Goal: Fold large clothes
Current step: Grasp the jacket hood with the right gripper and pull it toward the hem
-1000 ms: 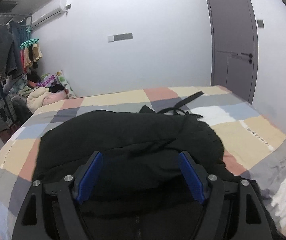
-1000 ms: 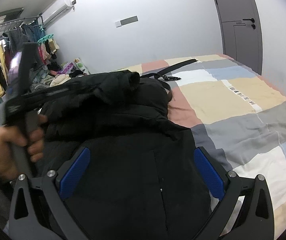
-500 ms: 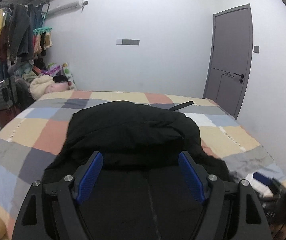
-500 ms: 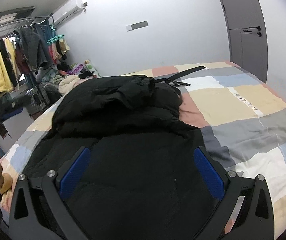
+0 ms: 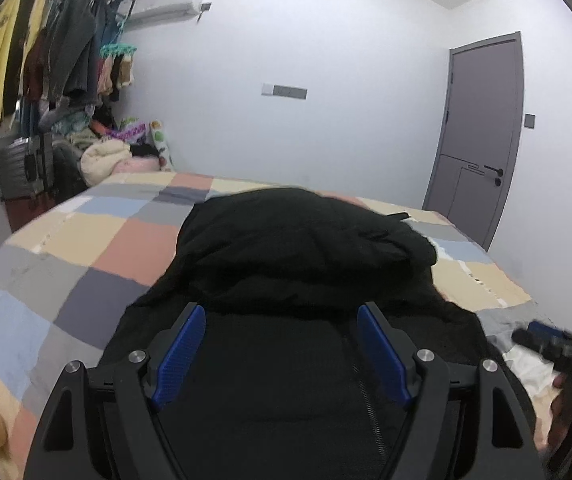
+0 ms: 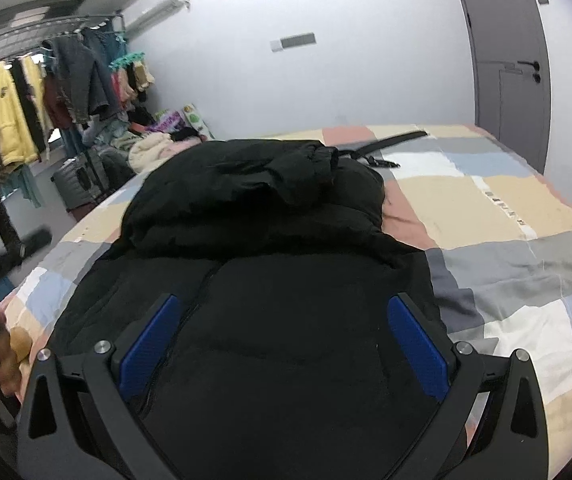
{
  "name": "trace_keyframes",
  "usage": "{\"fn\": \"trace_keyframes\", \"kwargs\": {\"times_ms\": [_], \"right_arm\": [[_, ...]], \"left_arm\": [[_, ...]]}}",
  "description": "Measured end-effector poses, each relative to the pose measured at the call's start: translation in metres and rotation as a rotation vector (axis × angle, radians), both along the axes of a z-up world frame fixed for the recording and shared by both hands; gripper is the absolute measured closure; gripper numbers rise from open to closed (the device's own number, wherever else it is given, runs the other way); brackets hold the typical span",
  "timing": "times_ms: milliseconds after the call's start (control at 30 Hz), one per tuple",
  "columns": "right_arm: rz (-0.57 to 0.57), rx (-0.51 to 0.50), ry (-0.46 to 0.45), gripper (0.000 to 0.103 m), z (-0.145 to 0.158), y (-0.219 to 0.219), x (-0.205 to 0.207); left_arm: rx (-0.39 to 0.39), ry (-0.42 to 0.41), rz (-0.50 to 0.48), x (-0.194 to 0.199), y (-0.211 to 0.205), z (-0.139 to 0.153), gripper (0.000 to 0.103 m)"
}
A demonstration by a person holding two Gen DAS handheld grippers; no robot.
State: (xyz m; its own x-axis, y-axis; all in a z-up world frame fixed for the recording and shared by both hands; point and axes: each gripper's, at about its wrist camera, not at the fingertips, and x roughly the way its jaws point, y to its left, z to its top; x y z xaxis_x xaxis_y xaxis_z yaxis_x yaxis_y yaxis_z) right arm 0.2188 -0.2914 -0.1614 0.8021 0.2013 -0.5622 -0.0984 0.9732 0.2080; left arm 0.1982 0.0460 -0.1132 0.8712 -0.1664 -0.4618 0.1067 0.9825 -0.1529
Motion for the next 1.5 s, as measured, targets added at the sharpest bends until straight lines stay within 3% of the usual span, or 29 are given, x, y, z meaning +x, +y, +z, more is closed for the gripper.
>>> {"fn": "trace_keyframes", "kwargs": {"times_ms": [100,267,533,700,867,933,967,1000,1033,1133,1300,1400,1500], "right_arm": [[0.006,0.01,0.047,0.0,0.003,0.001,0.03],[-0.015,0.052,0.068,0.0,0.007,-0.004,0.094],[-0.129,0.168,0.147,0.001,-0.016,-0.016,0.191],[-0.184,0.274,0.174,0.001,-0.029,-0.017,0.22],[-0.179,0.367,0.173,0.007,-0.036,-0.012,0.231],[-0.171,0.35,0.161,0.035,-0.033,-0.008,0.232],[-0.171,0.32,0.151,0.04,-0.028,-0.005,0.23],[-0.166,0.284,0.132,0.056,-0.023,-0.001,0.228],[-0.152,0.254,0.105,0.064,-0.016,0.002,0.225],[-0.096,0.161,-0.017,0.074,0.01,0.011,0.21],[-0.079,0.046,-0.103,0.078,0.03,0.007,0.197],[-0.087,-0.034,-0.093,0.078,0.021,0.006,0.199],[-0.089,-0.09,-0.013,0.077,-0.008,0.003,0.211]], "left_arm": [[-0.007,0.036,0.013,0.01,0.008,-0.011,0.025],[-0.043,0.02,0.017,0.012,0.018,-0.013,0.025],[-0.099,0.025,0.035,0.016,0.038,-0.017,0.025],[-0.14,0.065,0.028,0.025,0.045,-0.025,0.025],[-0.119,0.08,0.023,0.029,0.042,-0.032,0.025],[-0.103,0.096,0.017,0.031,0.04,-0.036,0.025],[-0.091,0.102,0.016,0.032,0.038,-0.038,0.025],[-0.085,0.103,0.015,0.032,0.038,-0.039,0.025],[-0.082,0.102,0.011,0.032,0.037,-0.039,0.025],[-0.08,0.103,0.005,0.031,0.035,-0.041,0.025],[-0.068,0.098,-0.001,0.027,0.032,-0.04,0.025],[-0.056,0.081,0.005,0.025,0.032,-0.038,0.025],[-0.051,0.07,0.004,0.023,0.033,-0.038,0.025]]}}
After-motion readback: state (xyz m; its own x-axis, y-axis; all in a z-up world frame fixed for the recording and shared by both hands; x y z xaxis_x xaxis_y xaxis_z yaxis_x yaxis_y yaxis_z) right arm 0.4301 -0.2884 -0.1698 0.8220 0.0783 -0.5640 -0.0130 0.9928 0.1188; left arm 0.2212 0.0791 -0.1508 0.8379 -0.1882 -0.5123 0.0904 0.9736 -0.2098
